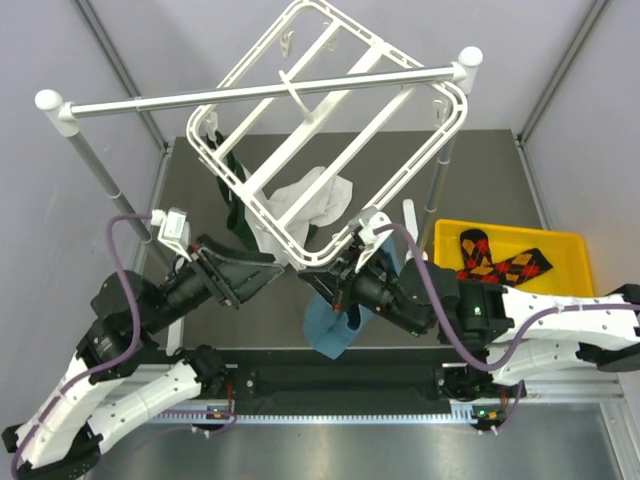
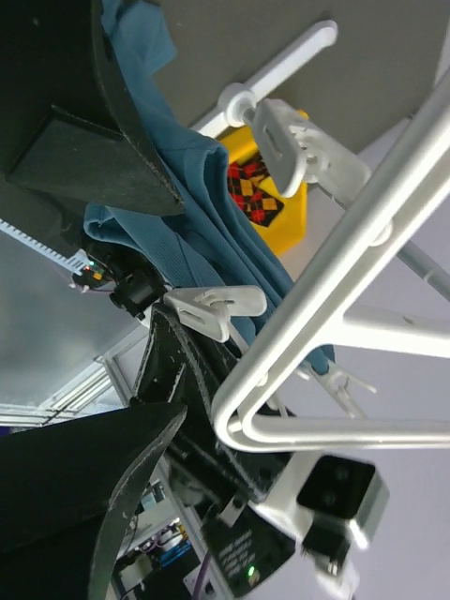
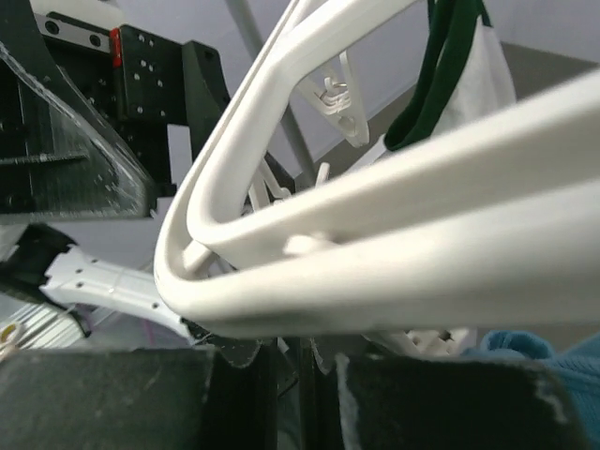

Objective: Clip the socks to the hanger
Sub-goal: Open the clamp at the hanger, then pick up the sock from the bin, then clamp the sock onto the hanger.

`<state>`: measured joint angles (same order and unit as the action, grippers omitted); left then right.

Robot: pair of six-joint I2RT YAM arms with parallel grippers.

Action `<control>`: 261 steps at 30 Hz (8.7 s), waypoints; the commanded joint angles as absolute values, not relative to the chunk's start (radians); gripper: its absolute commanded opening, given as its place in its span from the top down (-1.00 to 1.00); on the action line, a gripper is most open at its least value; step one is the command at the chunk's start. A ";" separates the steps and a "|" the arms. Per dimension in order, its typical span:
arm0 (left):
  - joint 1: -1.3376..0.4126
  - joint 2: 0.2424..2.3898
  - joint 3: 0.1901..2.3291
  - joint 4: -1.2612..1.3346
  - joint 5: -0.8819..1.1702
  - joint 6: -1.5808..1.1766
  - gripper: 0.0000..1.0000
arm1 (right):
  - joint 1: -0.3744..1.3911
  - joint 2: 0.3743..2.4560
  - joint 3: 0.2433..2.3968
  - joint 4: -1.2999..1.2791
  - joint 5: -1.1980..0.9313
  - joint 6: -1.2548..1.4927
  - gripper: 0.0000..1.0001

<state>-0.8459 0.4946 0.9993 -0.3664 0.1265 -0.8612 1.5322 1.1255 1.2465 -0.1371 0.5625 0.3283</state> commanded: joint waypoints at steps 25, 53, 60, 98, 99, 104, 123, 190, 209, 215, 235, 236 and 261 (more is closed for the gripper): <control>-0.847 0.603 0.922 0.117 0.428 -0.844 -0.25 | 1.348 0.947 1.109 -0.048 0.071 0.601 1.00; -0.847 0.609 0.920 0.134 0.431 -0.859 1.00 | 1.278 0.948 1.104 -0.070 -0.003 0.614 0.29; -0.847 0.598 0.937 0.065 0.354 -0.848 1.00 | 1.276 0.870 1.149 -0.250 0.071 0.549 -0.55; -0.848 0.649 1.011 -0.167 0.236 -0.767 1.00 | 0.466 0.704 0.844 -0.715 0.768 0.648 -0.14; -0.847 0.650 1.014 -0.179 0.235 -0.762 1.00 | 0.412 0.701 0.829 -0.697 0.665 0.618 -0.14; -0.847 0.666 1.023 -0.202 0.221 -0.755 1.00 | 0.094 0.800 0.763 -0.637 0.375 0.575 -0.21; -0.847 0.637 1.012 -0.210 0.235 -0.756 1.00 | 0.052 1.028 0.508 -0.431 0.274 0.828 -0.13; -0.847 0.620 1.037 -0.278 0.227 -0.749 1.00 | -0.431 1.418 0.862 -0.399 0.318 0.757 1.00; -0.848 0.627 1.049 -0.285 0.229 -0.742 1.00 | 0.041 0.589 0.900 -0.767 -0.131 0.319 1.00; -0.847 0.624 1.040 -0.296 0.199 -0.759 1.00 | 0.150 0.577 1.112 -1.018 -0.383 0.198 1.00; -0.848 0.693 1.066 -0.304 0.179 -0.767 1.00 | 0.561 0.561 1.230 -1.039 -0.815 0.230 1.00; -0.848 0.696 1.068 -0.302 0.181 -0.769 1.00 | 0.578 0.586 1.244 -1.039 -0.804 0.223 1.00; -0.848 0.693 1.075 -0.328 0.133 -0.816 1.00 | 1.565 0.982 1.437 -0.635 0.142 0.319 1.00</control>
<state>-0.8471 0.6983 1.0458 -0.2913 0.1555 -0.8116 1.5291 0.9508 1.3869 -0.7151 -0.1051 0.3161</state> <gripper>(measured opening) 0.097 0.014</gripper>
